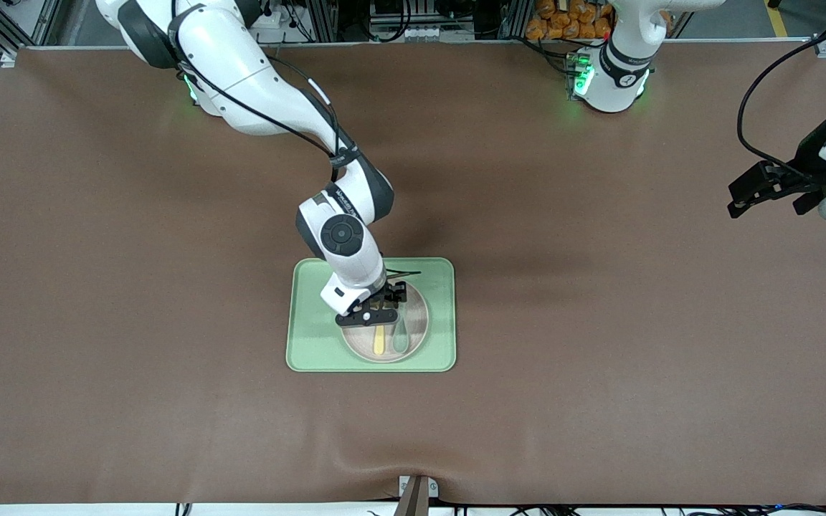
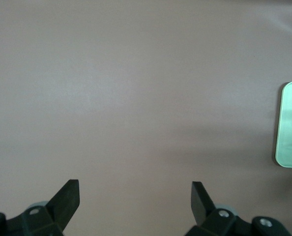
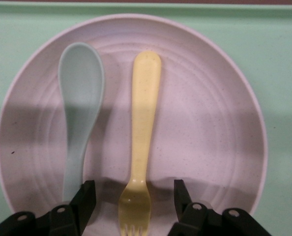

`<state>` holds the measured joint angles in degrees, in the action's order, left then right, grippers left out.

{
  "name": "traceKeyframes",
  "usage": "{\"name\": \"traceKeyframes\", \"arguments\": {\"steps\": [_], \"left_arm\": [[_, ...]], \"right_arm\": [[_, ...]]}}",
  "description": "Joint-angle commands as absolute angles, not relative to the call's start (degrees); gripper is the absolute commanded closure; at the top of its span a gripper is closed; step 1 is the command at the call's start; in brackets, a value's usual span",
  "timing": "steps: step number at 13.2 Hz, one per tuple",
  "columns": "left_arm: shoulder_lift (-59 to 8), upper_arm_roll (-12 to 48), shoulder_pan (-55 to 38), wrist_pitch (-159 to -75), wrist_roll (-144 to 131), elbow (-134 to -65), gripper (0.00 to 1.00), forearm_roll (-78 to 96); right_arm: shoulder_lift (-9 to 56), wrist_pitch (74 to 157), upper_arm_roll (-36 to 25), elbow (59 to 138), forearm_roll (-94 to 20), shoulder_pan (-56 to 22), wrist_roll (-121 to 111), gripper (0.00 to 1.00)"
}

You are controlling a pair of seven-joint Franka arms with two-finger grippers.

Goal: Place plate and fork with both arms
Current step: 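Lower the right gripper and close it on the fork's tines end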

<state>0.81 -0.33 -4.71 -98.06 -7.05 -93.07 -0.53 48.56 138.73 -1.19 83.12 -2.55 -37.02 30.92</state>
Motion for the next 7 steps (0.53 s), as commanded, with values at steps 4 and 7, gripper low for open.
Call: {"name": "traceKeyframes", "arguments": {"steps": [4, 7], "left_arm": [[0.53, -0.09, -5.54, -97.29, -7.03, -92.29, 0.00, -1.23], [0.53, -0.09, -5.36, -97.21, -6.50, -92.37, 0.00, -1.23]], "right_arm": [[49.48, 137.81, -1.93, 81.83, -1.67, -37.53, 32.08, 0.37], [49.48, 137.64, -1.93, 81.91, -1.58, -37.53, 32.08, 0.52]]}}
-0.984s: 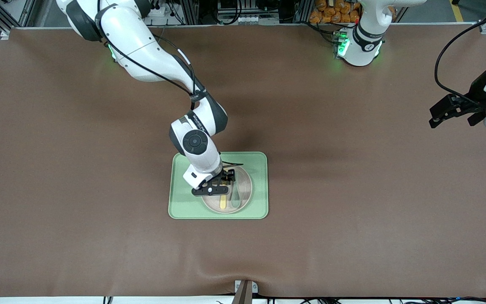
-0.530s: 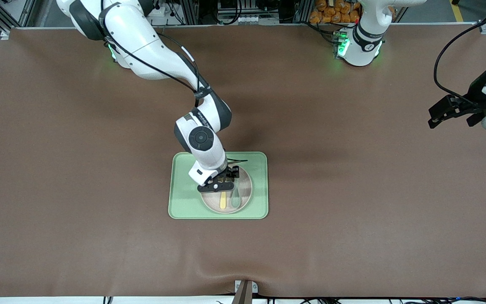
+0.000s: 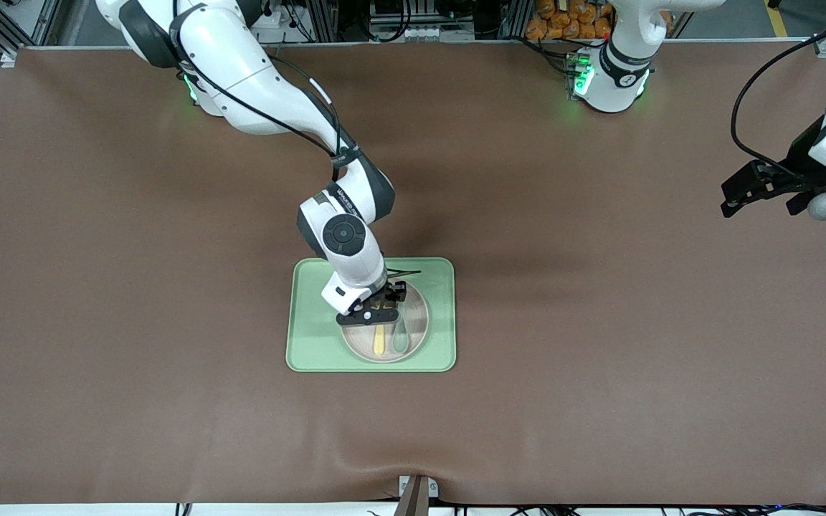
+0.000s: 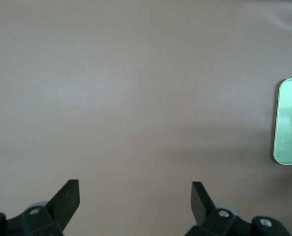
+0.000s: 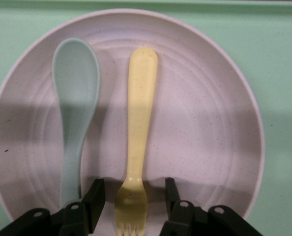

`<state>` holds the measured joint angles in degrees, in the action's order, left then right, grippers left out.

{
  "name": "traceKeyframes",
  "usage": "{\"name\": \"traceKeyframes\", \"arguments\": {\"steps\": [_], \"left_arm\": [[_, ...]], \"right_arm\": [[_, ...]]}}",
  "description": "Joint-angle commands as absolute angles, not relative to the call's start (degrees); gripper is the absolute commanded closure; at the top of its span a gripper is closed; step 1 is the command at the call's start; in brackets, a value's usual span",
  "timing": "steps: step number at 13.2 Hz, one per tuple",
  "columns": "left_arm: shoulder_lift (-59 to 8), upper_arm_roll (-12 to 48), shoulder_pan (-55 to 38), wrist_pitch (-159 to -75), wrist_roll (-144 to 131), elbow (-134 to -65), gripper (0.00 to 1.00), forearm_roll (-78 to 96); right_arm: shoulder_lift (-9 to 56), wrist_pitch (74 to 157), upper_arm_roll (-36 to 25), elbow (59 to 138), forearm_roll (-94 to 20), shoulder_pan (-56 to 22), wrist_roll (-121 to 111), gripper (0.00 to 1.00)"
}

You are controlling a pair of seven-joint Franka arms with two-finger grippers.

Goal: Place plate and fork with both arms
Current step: 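Lower the right gripper and close it on the fork's tines end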

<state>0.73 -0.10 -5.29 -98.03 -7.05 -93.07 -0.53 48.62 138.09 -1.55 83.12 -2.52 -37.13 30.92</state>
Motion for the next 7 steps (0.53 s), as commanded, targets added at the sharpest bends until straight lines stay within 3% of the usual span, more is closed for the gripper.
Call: {"name": "traceKeyframes", "arguments": {"steps": [1, 4, 5, 7], "left_arm": [[0.53, -0.09, -5.36, -97.21, -6.42, -92.46, 0.00, -1.23], [0.44, -0.09, -5.36, -97.21, -6.24, -92.46, 0.00, -1.23], [0.44, -0.09, -5.54, -97.21, -6.50, -92.37, 0.00, -1.23], [0.44, 0.00, -5.62, -97.21, -6.77, -92.37, 0.00, -1.23]], "right_arm": [[49.48, 137.64, -1.93, 81.91, -1.58, -37.53, 32.08, 0.63], [49.40, 137.55, -1.93, 81.91, -1.67, -37.53, 32.17, 0.94], [49.39, 137.29, -1.93, 81.91, -1.67, -37.62, 33.21, 1.00], [49.39, 137.20, -1.93, 81.91, -1.58, -37.71, 34.89, 1.00]]}}
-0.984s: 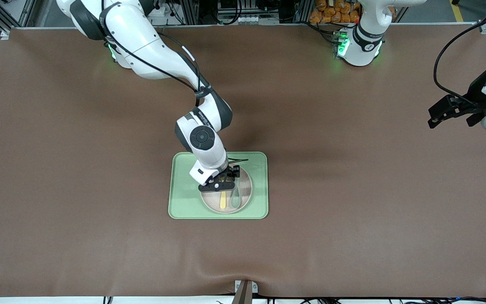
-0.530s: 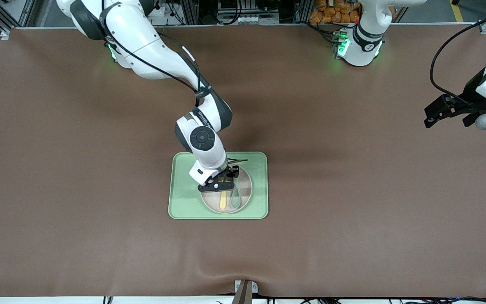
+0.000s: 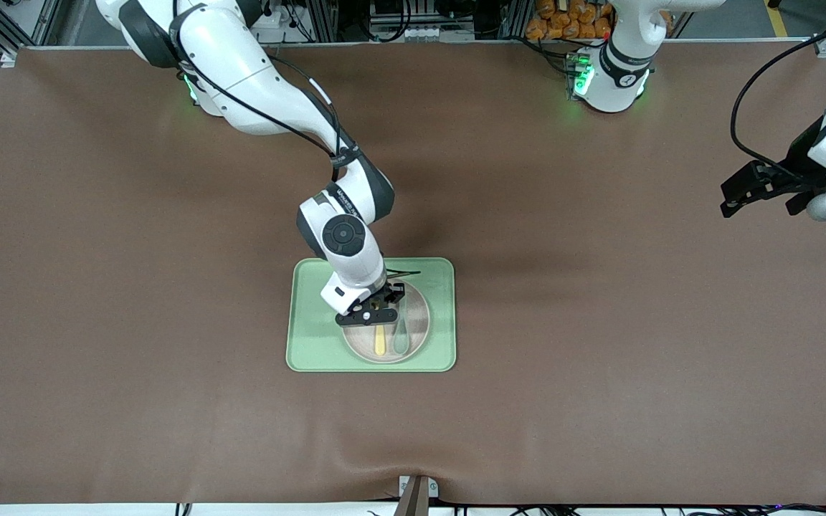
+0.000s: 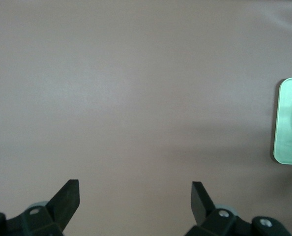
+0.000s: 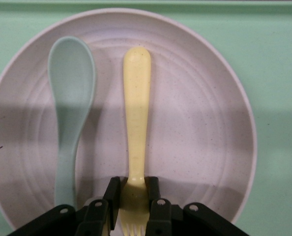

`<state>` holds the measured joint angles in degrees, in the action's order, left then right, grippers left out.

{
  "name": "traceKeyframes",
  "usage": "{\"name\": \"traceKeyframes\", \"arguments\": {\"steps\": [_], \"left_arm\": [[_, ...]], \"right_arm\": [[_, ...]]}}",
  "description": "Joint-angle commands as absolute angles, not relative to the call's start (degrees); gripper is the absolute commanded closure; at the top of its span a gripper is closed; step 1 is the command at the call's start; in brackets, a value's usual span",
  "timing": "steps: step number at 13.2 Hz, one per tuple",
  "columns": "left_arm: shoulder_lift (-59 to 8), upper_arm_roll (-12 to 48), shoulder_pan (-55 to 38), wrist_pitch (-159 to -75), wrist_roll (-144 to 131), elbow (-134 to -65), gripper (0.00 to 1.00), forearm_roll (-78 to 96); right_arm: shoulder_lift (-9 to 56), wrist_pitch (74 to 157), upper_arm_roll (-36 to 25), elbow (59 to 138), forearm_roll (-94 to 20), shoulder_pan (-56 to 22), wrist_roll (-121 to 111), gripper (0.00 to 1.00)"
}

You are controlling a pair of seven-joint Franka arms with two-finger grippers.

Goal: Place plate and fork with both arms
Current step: 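Lower the right gripper and close it on the fork's tines end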

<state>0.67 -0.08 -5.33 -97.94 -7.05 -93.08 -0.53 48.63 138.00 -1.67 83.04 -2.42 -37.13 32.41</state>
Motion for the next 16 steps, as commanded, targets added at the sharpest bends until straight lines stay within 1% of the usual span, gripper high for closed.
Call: {"name": "traceKeyframes", "arguments": {"steps": [1, 8, 10, 12, 16], "left_arm": [[0.44, 0.00, -5.63, -97.21, -6.68, -92.46, 0.00, -1.23], [0.09, 0.00, -5.54, -97.29, -6.42, -92.37, 0.00, -1.23], [0.09, 0.00, -5.54, -97.29, -6.33, -92.37, 0.00, -1.23], [0.09, 0.00, -5.54, -97.21, -6.42, -92.37, 0.00, -1.23], [0.00, 0.00, -5.63, -97.21, -6.42, -92.37, 0.00, -1.14]], "right_arm": [[49.31, 137.11, -1.93, 81.91, -1.58, -37.62, 34.98, 1.00], [46.24, 131.76, -1.93, 81.21, -2.46, -36.56, 35.16, 1.00], [45.36, 131.40, -2.02, 80.95, -2.64, -36.39, 36.38, 1.00], [44.21, 131.14, -1.93, 80.95, -2.72, -34.99, 36.56, 1.00], [41.75, 126.92, -1.85, 81.12, -2.55, -30.42, 35.25, 1.00]]}}
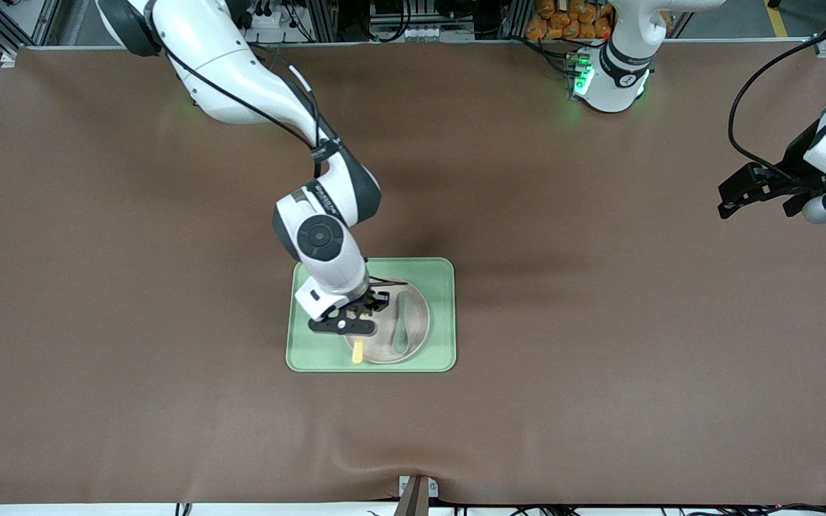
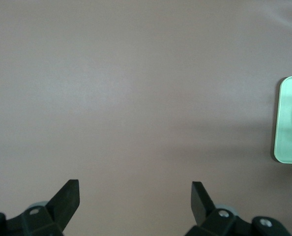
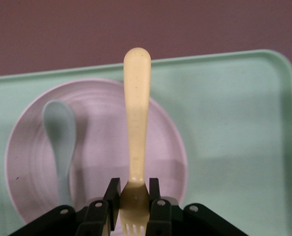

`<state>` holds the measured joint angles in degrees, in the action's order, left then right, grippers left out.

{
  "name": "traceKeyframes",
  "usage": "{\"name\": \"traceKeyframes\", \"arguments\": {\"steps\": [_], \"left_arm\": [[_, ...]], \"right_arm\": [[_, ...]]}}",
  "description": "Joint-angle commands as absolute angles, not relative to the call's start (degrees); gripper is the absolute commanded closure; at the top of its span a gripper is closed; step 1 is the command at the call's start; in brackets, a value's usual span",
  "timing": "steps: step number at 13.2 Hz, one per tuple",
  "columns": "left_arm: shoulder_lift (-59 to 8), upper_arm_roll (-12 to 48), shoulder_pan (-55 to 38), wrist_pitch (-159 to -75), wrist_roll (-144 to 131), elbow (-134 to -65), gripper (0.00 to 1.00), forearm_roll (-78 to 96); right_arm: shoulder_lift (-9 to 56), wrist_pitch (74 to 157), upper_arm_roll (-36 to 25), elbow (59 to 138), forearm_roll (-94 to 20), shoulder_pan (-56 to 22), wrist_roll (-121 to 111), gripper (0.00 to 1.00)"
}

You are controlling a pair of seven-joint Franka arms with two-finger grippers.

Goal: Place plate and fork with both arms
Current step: 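Carry the fork off the plate and lay it on the tray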

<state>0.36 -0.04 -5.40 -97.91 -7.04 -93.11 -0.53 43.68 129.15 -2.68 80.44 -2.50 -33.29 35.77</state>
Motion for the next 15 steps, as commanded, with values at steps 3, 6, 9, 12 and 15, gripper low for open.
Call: {"name": "traceKeyframes", "arguments": {"steps": [3, 6, 9, 12, 15], "left_arm": [[0.00, 0.09, -5.62, -97.29, -6.50, -92.37, 0.00, -1.14], [-0.09, 0.09, -5.63, -97.29, -6.50, -92.37, 0.00, -1.14], [-0.17, 0.09, -5.63, -97.21, -6.59, -92.46, 0.00, -1.14], [-0.44, 0.18, -5.63, -97.29, -6.68, -92.37, 0.00, -1.14], [-0.44, 0.18, -5.63, -97.29, -6.68, -92.37, 0.00, -1.14]], "right_arm": [[40.87, 122.09, -1.85, 81.74, -2.55, -26.73, 30.51, 1.00], [41.04, 121.81, -1.85, 83.84, -2.55, -25.14, 29.00, 1.00], [41.31, 124.00, -1.50, 86.74, -2.81, -25.22, 29.00, 1.00], [41.31, 128.40, -1.41, 89.82, -3.25, -25.66, 29.00, 1.00], [41.40, 128.67, -0.97, 90.79, -3.25, -25.84, 28.92, 1.00]]}}
